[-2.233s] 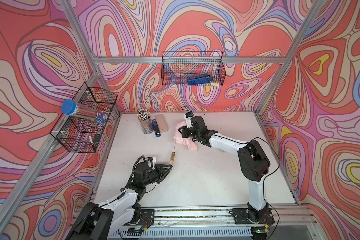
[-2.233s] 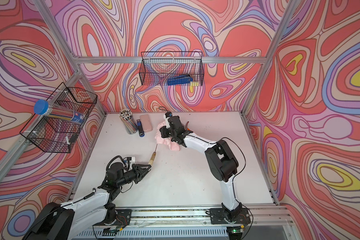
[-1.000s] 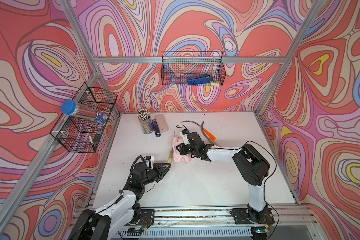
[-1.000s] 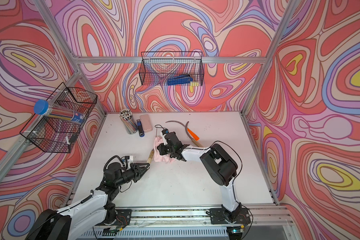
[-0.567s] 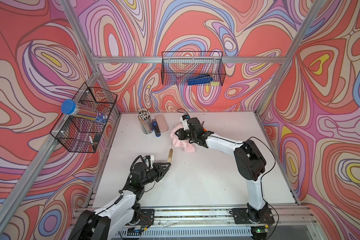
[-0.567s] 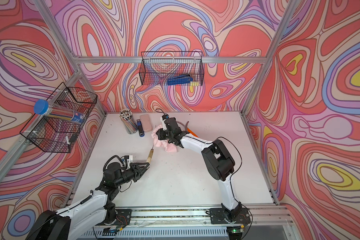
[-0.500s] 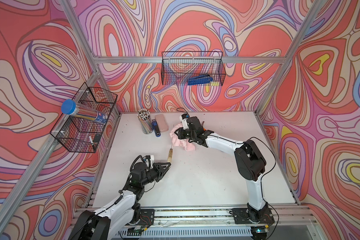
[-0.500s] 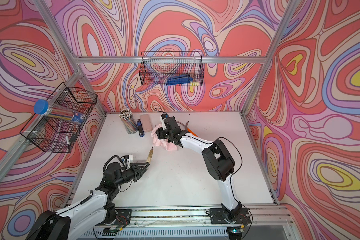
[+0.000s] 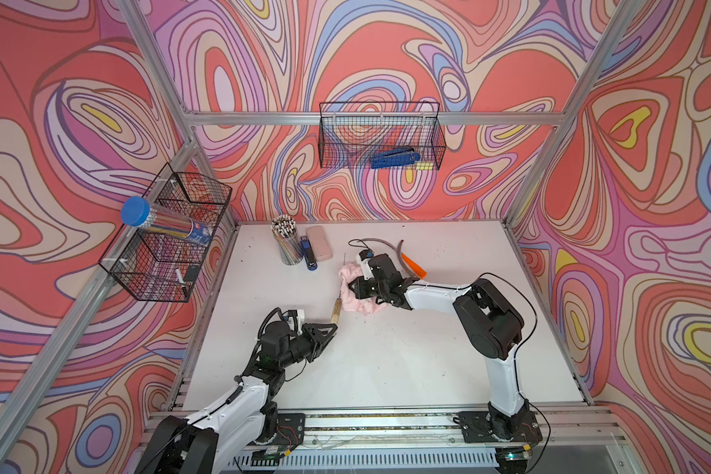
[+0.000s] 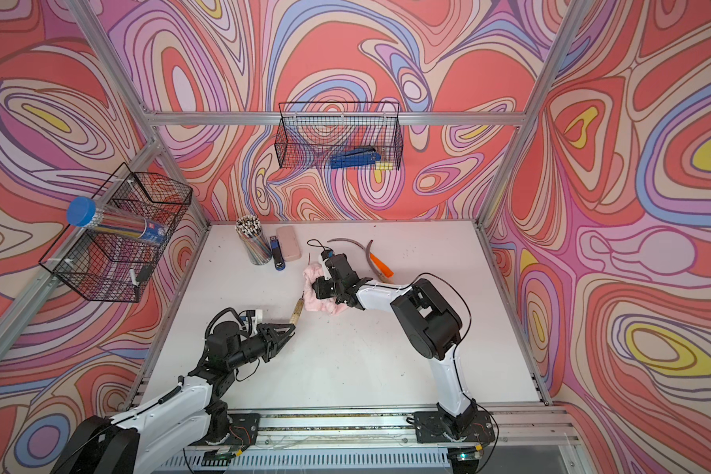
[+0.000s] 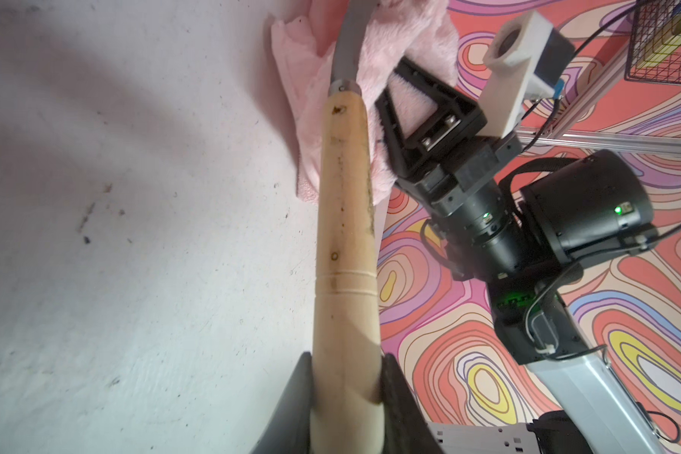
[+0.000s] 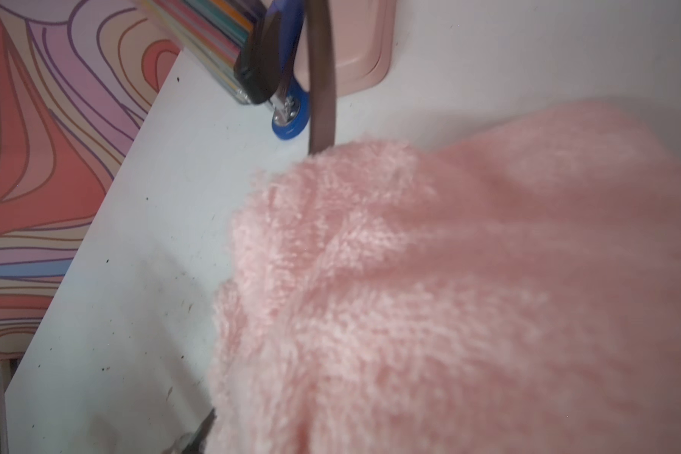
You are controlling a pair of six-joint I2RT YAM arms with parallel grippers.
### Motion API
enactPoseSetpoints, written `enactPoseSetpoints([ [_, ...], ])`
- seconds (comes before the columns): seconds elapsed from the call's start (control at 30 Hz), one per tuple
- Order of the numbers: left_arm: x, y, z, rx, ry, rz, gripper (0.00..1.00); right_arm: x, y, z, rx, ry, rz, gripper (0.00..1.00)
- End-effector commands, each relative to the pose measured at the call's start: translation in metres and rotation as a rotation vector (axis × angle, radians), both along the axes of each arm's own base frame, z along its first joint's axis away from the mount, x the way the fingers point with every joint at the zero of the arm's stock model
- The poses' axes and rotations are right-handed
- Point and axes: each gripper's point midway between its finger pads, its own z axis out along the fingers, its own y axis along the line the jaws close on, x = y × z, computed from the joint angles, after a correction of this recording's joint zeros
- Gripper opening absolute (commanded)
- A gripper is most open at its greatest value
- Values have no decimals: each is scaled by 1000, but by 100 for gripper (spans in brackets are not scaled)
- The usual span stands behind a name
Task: Wipe small sickles with rags
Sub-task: Wipe the small sickle.
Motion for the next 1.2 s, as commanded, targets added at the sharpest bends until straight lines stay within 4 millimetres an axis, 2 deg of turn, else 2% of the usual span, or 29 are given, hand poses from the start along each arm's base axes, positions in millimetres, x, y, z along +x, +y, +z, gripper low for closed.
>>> enactPoseSetpoints([
  [0.0, 5, 0, 17, -13, -65, -1, 0, -34, 28, 36, 92, -63, 77, 0],
  [0.13, 5, 1, 17, -13, -66, 2, 0, -57, 33, 42, 128, -68, 98, 0],
  [0.27, 4, 1, 17, -14, -67, 1, 0, -52, 26, 41, 104, -74, 52, 0],
  [0.43, 4, 1, 18, -15, -67, 2, 0, -26, 25, 36, 84, -62, 21, 0],
  [0.63, 3, 2, 18, -12, -70, 4, 0, 26, 10, 33, 63, -53, -55, 0],
  [0.73, 4, 2, 19, -11, -72, 5, 0, 47, 5, 37, 69, -61, -70, 0],
  [0.97, 5, 2, 15, -8, -60, 5, 0, 73, -2, 75, 92, -134, -86, 0],
  [1.17, 6, 2, 13, -7, -51, 7, 0, 78, -13, 117, 127, -198, -101, 0],
])
